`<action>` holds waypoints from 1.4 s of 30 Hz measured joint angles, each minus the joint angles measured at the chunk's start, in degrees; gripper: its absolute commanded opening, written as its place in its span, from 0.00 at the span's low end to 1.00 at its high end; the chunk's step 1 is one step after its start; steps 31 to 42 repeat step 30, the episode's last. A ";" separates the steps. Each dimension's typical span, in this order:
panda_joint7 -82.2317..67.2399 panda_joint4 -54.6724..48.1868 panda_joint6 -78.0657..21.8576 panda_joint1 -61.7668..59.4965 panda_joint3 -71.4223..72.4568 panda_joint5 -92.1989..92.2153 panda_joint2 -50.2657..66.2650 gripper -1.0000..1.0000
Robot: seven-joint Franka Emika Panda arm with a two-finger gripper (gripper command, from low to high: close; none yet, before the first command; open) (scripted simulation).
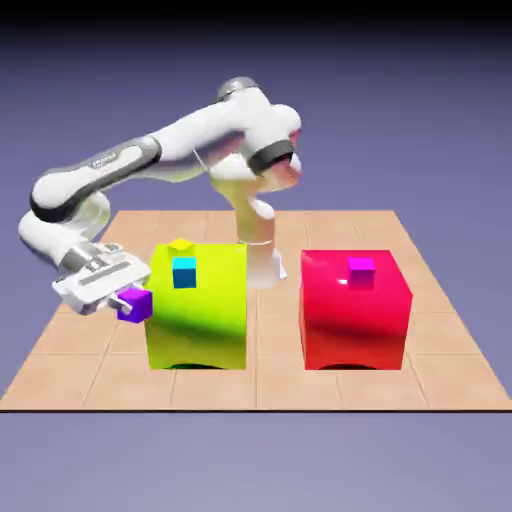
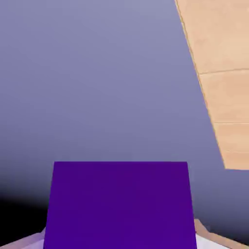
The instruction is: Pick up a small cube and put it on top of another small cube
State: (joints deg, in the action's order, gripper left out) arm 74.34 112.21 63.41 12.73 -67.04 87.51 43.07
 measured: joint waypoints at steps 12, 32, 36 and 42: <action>3.80 1.62 4.61 -14.41 20.55 -29.90 -24.03 0.00; 4.98 2.25 6.64 -23.74 31.43 -43.40 -32.64 1.00; 4.98 2.25 6.64 -23.74 31.43 -43.40 -32.64 1.00; 4.98 2.25 6.64 -23.74 31.43 -43.40 -32.64 1.00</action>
